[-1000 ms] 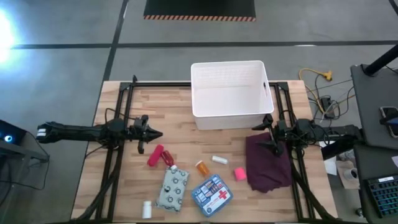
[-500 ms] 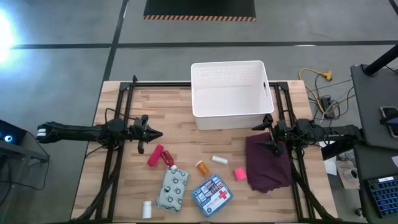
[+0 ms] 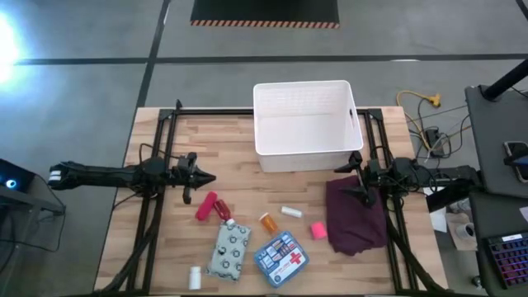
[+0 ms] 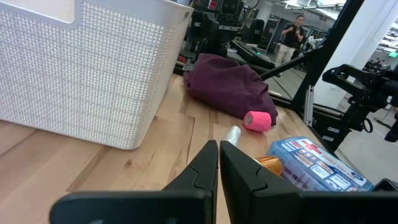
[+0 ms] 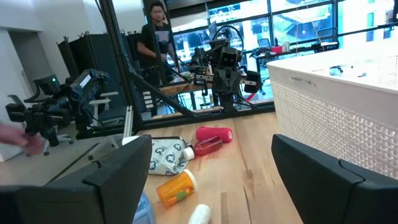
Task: Pick & place medical supplies in basket/bin
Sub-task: Put the rolled gauze into the white bin
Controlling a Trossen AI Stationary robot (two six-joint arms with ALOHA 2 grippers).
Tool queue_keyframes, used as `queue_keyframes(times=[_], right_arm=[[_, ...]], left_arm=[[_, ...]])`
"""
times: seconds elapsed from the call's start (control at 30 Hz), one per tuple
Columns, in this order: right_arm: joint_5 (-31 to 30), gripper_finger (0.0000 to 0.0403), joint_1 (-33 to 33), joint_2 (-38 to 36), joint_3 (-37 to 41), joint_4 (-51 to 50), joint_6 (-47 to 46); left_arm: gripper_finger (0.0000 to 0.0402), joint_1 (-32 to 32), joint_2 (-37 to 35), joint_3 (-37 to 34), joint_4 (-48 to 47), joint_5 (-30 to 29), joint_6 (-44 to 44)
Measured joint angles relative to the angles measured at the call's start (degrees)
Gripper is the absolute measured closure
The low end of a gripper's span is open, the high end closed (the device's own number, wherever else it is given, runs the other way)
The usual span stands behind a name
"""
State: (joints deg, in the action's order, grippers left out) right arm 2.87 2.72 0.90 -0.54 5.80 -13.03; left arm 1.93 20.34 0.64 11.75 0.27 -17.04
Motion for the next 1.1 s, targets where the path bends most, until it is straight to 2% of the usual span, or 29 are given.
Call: queue_keyframes(times=[0.07, 0.23, 0.53, 0.6, 0.67, 0.8, 0.87, 0.93, 1.1], right_arm=[[0.0, 0.0077, 0.0, 0.0, 0.0, 0.0, 0.0], [-0.7, 0.0076, 0.0, 0.0, 0.0, 0.0, 0.2], [-1.6, 0.0077, 0.0, 0.1, 0.0, 1.9, 8.9], [-1.6, 0.0076, 0.0, 0.1, 0.0, 5.5, 9.4], [-1.7, 0.0076, 0.0, 0.1, 0.0, 9.9, 7.4], [-3.1, 0.0077, 0.0, 0.0, 0.0, 20.1, -3.4], [-6.4, 0.0077, 0.0, 0.0, 0.0, 23.6, -8.5], [-8.6, 0.0077, 0.0, 0.0, 0.0, 26.5, -13.3], [-17.3, 0.0077, 0.0, 0.0, -0.1, 30.6, -21.3]], left_arm=[[0.0402, 0.0, 0.0, 0.0, 0.0, -0.2, 1.4], [0.0402, 0.1, 0.0, 0.0, 0.0, -0.7, 16.1], [0.0402, 0.0, -0.1, 0.0, 0.1, -0.7, 14.2], [0.0402, 0.0, -0.1, 0.0, 1.6, -0.7, 6.8], [0.0402, 0.0, -0.1, 0.0, 4.7, -0.7, -5.6], [0.0402, 0.0, -0.1, 0.0, 9.8, -3.7, -35.7], [0.0402, 0.0, -0.1, 0.0, 10.0, -6.0, -44.7], [0.0402, 0.0, -0.1, 0.0, 10.0, -8.4, -47.8], [0.0402, 0.0, 0.0, 0.0, 10.3, -15.6, -48.0]])
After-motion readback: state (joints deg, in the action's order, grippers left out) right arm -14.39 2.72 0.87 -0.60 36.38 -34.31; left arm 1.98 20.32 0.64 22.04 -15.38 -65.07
